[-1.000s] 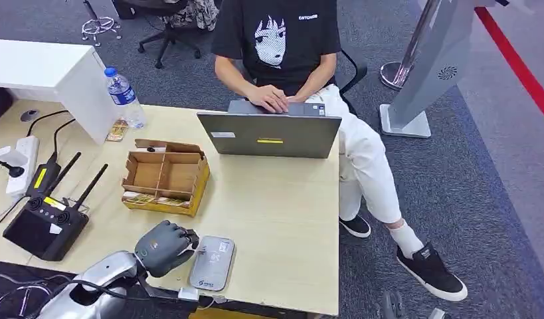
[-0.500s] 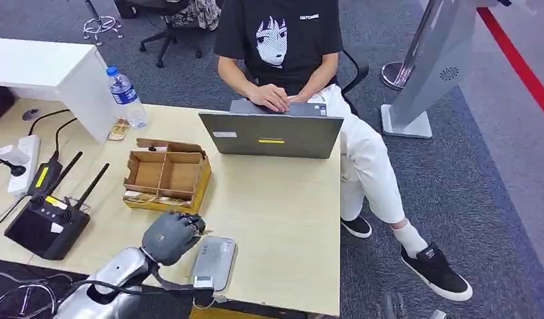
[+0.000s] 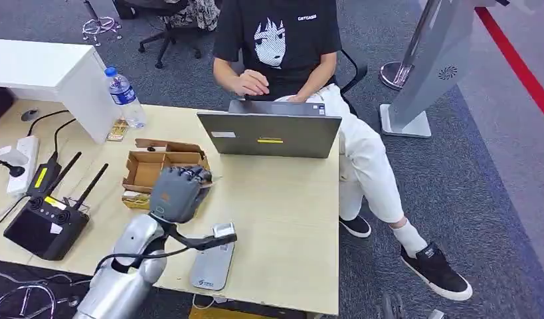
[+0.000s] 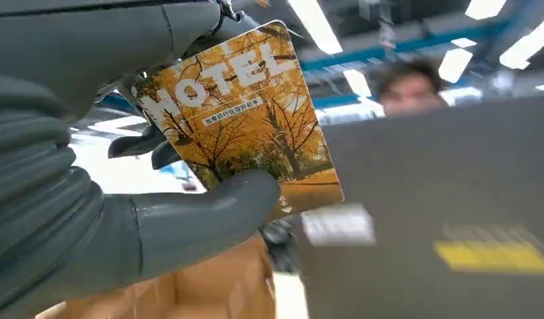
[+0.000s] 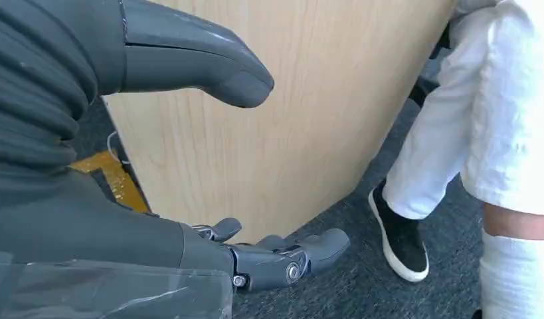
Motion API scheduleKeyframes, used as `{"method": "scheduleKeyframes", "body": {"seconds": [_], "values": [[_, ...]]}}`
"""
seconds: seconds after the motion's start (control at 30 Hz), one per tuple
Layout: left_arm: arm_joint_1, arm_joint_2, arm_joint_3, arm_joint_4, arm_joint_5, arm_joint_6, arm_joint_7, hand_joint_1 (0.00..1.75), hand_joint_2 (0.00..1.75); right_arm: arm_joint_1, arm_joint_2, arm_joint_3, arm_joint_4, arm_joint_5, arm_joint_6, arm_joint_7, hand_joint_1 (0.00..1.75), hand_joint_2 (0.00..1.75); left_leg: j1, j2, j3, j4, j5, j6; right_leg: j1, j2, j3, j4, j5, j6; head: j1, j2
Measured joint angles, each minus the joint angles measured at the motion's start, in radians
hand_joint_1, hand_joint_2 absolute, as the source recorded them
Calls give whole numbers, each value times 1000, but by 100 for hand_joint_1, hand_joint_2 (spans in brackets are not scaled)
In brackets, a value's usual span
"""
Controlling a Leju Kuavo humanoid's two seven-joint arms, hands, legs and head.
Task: Pass the card to the sensor for recognition and then transmit it.
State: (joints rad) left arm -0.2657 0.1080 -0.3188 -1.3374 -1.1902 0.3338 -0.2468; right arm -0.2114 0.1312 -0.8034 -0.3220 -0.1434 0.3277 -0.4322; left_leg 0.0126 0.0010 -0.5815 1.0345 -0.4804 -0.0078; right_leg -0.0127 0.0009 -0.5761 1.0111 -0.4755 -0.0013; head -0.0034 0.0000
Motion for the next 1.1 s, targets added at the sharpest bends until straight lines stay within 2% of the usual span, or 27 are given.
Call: {"method": "scheduleKeyframes", "body": {"seconds": [0.17, 0.37, 0.63, 0.67, 1.0, 1.03, 1.1], "values": [[-98, -24, 131, 36, -77, -13, 19, 175, 175, -9, 3, 8, 4, 16, -6, 7, 0, 175, 0, 0, 0, 0, 1, 0, 0, 0, 0, 0, 1, 0, 0, 0], [-175, -33, 244, 142, -110, 8, 21, 175, 175, -16, 8, 22, 7, 19, -7, 11, 0, 175, 0, 0, 0, 0, 1, 0, 0, 0, 0, 1, 1, 0, 0, 0], [-195, -40, 297, 196, -108, 27, 4, 175, 175, -24, 12, 24, 8, 19, -7, 12, 0, 175, 0, 0, -1, 0, 1, 0, 0, 0, -1, 0, 1, 0, 0, 0], [-195, -41, 301, 198, -108, 29, 3, 110, 175, -24, 12, 24, 8, 19, -7, 12, 0, 175, 0, 0, -1, 0, 1, 0, 0, 0, -1, 0, 1, 0, 0, 0], [-195, -57, 323, 199, -109, 31, -11, 110, 175, -24, 13, 25, 8, 18, -7, 12, 0, 175, 0, 0, -2, 0, 1, 0, 0, 0, -2, 0, 1, 0, 0, 0], [-195, -59, 323, 199, -109, 31, -11, 0, 175, -24, 13, 25, 8, 18, -7, 12, 0, 175, 0, 0, -3, 0, 1, 0, 0, 0, -3, 0, 1, 0, 0, 0], [-195, -60, 324, 199, -109, 31, -15, 0, 175, -24, 13, 25, 8, 18, -7, 12, 0, 175, 0, 0, -3, 0, 1, 0, 0, 0, -3, 0, 1, 0, 0, 0]]}}
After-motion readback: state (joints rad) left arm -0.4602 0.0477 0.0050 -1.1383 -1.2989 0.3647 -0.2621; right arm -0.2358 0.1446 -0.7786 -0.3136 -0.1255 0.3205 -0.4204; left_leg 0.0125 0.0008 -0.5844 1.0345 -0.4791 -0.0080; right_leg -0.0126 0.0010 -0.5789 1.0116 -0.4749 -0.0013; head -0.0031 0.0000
